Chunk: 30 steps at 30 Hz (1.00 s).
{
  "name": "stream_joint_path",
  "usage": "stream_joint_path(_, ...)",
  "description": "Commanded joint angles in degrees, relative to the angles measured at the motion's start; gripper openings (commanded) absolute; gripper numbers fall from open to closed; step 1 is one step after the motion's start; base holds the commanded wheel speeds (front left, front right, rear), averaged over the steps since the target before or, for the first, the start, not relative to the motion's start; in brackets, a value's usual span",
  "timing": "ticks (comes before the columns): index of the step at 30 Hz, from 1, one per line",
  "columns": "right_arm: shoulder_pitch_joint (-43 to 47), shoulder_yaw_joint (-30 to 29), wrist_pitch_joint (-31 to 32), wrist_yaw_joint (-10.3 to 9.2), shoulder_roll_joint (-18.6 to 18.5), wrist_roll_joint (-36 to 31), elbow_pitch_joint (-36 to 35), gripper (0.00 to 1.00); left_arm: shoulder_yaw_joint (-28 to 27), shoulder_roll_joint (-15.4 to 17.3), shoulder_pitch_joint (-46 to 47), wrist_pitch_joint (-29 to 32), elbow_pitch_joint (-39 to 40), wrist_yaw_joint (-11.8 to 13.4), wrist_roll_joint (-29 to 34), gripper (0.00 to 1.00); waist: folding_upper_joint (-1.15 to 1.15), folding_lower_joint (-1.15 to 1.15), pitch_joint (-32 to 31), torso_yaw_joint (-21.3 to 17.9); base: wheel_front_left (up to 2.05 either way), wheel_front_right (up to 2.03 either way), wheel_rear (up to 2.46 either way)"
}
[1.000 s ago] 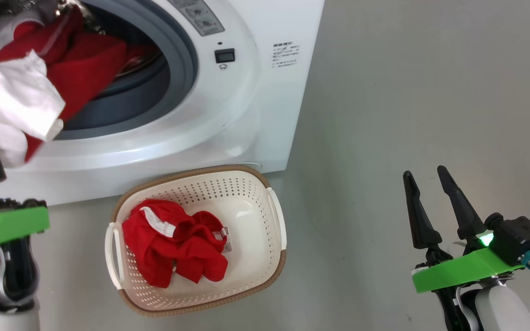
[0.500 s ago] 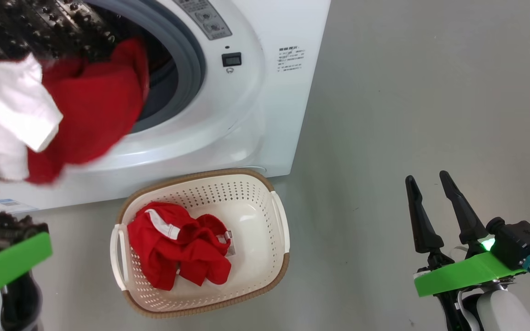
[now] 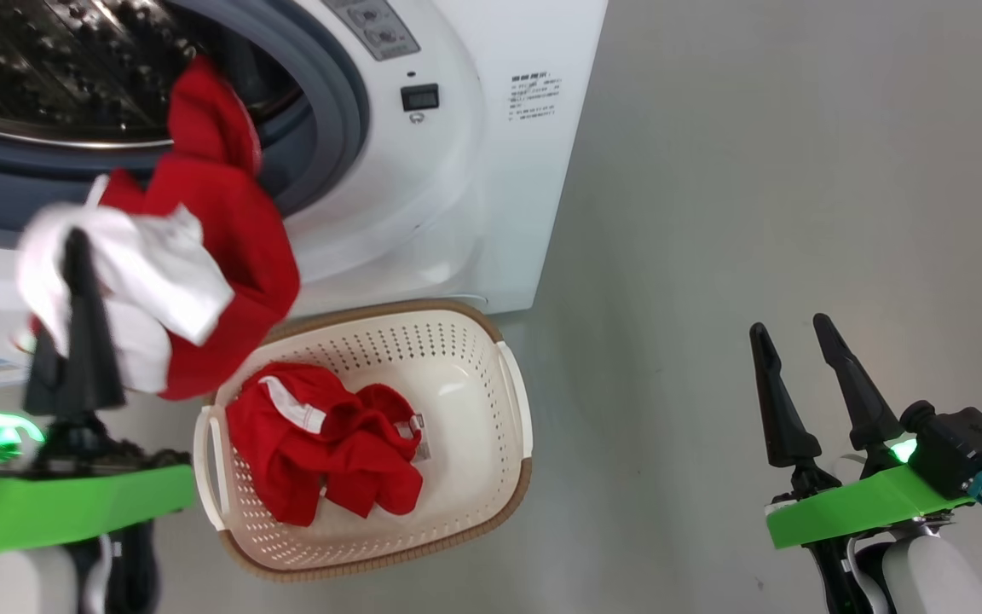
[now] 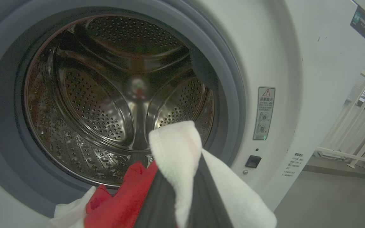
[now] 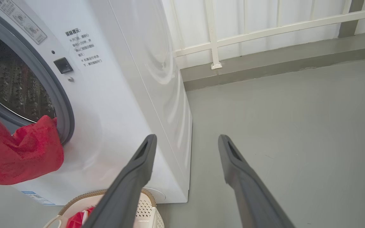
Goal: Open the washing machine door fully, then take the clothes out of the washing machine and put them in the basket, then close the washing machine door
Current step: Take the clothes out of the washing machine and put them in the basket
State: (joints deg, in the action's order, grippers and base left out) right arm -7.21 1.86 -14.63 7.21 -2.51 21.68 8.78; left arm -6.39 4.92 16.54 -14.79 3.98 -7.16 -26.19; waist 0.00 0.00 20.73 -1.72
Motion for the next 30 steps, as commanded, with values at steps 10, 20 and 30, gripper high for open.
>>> stream_joint_path(10, -2.1, 2.2, -0.4, 0.28, -0.4, 1.2, -2.1, 1.0, 1.9, 1.1, 1.2, -0.2, -14.0, -0.3, 0.3, 0.0, 0.0, 0.0, 4.5, -1.1, 0.0, 0.0, 0.0)
stream_joint_path(20, -3.8, 3.0, -0.4, 0.28, -0.4, 1.7, -2.8, 1.0, 4.9, 2.1, 5.4, -0.2, -26.8, -0.3, 0.5, 0.0, 0.0, 0.0, 9.4, -2.4, 0.0, 0.0, 0.0)
stream_joint_path(30, -5.9, 3.6, -0.4, 0.28, -0.4, 2.3, -3.9, 1.0, 7.2, 4.1, 11.7, -0.2, -39.5, -0.3, 1.1, 0.0, 0.0, 0.0, 14.9, -3.9, 0.0, 0.0, 0.0)
